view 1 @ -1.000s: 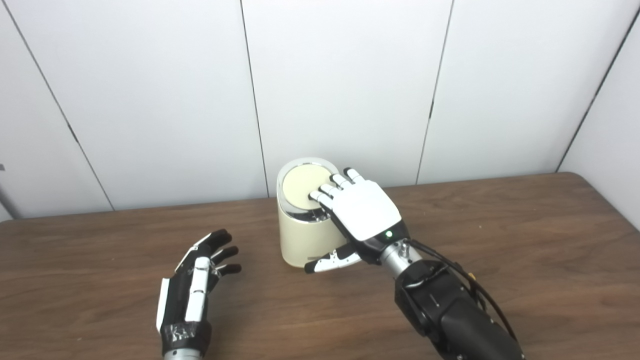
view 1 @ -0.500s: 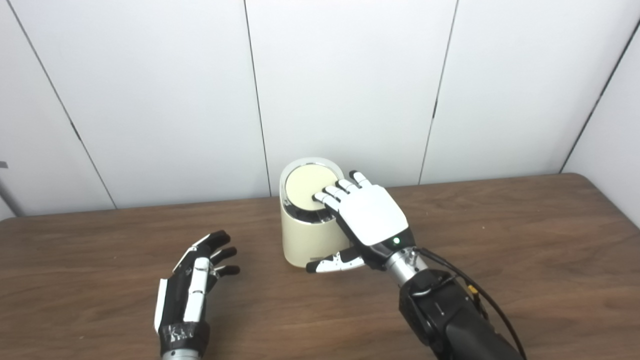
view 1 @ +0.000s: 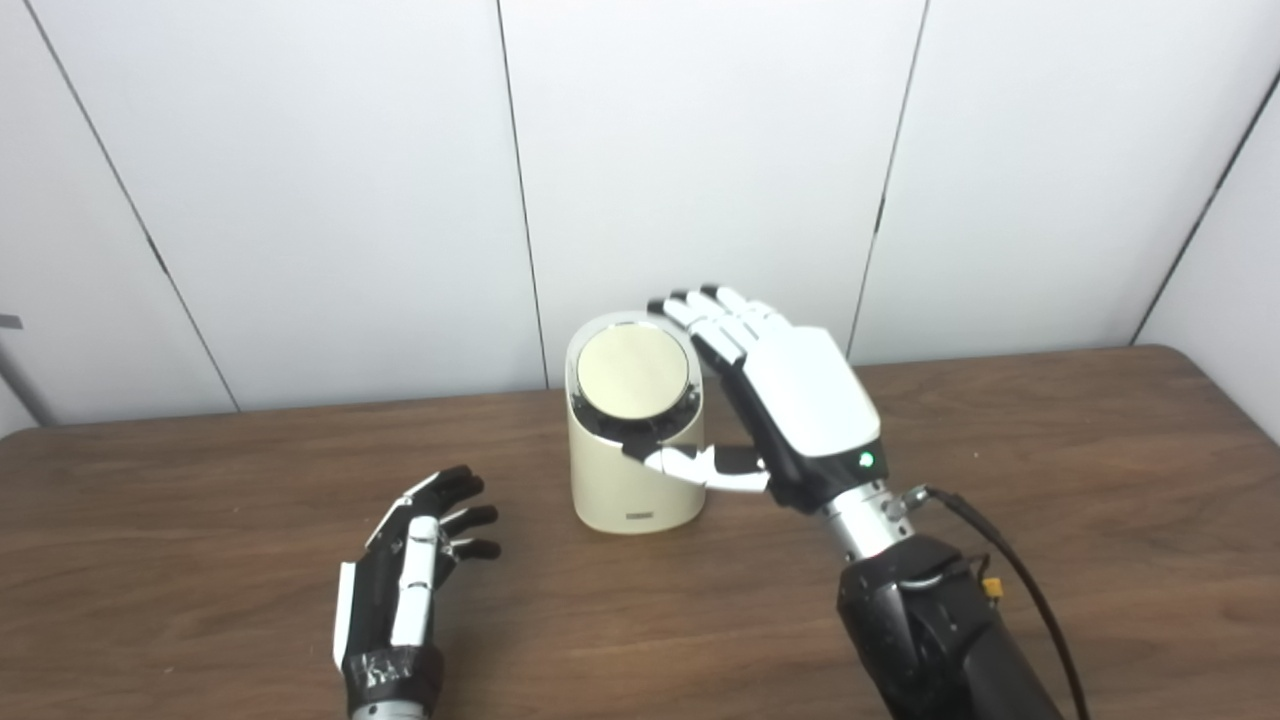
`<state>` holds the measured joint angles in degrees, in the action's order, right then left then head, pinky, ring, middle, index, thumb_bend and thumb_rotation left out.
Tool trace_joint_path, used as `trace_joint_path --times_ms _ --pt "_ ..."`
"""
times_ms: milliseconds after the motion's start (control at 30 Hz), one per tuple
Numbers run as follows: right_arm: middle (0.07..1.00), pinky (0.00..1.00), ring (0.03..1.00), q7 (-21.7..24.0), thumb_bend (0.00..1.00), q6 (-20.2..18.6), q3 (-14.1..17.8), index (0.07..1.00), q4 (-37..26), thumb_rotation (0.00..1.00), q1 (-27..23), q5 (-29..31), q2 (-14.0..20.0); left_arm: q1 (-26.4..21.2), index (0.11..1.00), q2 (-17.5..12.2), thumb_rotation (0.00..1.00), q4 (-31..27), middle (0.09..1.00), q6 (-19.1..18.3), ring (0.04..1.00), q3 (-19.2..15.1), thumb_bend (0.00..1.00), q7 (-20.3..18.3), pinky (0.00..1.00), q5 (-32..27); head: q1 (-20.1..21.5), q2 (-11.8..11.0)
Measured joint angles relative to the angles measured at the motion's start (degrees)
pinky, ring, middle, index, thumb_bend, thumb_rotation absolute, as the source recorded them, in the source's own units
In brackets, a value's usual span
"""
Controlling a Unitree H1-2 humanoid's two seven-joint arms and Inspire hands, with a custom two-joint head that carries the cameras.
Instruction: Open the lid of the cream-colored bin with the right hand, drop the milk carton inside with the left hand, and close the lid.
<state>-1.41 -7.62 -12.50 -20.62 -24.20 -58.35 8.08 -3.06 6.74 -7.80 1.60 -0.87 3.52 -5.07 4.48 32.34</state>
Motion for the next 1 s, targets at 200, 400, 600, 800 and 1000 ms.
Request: trace_joint_path --times_ms 200,400,600,800,1000 --pt "1.000 0.95 1.000 -3.10 0.41 0.37 3.55 1.000 -2.02 0.80 1.87 4.71 -2.61 0.61 0.745 -0.71 0.71 -0.01 0.740 0.00 0.680 -0.36 0.41 0.00 0.55 0.13 -0.18 0.00" --pt "0.895 0.81 0.892 -12.23 0.35 11.10 6.46 0.873 5.06 0.74 11.69 16.24 -3.51 1.35 0.742 -1.22 0.67 -0.87 0.740 -0.08 0.683 -0.47 0.37 -0.16 0.56 0.06 -0.70 -0.09" --pt "0.759 0.62 0.739 -13.68 0.21 12.77 8.23 0.746 8.83 0.69 22.61 29.62 -6.43 3.04 0.674 -3.17 0.55 -2.60 0.693 -0.10 0.685 -1.22 0.28 -0.56 0.60 -0.15 -1.49 0.17" --pt "0.697 0.58 0.687 -13.59 0.24 12.91 7.87 0.687 8.56 0.42 25.76 32.72 -8.44 4.77 0.679 -4.22 0.39 -6.00 0.697 -0.18 0.688 -1.65 0.32 -0.83 0.60 -0.09 -2.64 1.32" --pt "0.735 0.65 0.721 -11.12 0.25 10.30 8.88 0.717 6.31 0.33 28.07 40.37 -10.83 7.90 0.778 -5.32 0.52 -7.75 0.790 -2.64 0.774 -2.06 0.29 -1.49 0.69 -0.42 -2.90 1.93"
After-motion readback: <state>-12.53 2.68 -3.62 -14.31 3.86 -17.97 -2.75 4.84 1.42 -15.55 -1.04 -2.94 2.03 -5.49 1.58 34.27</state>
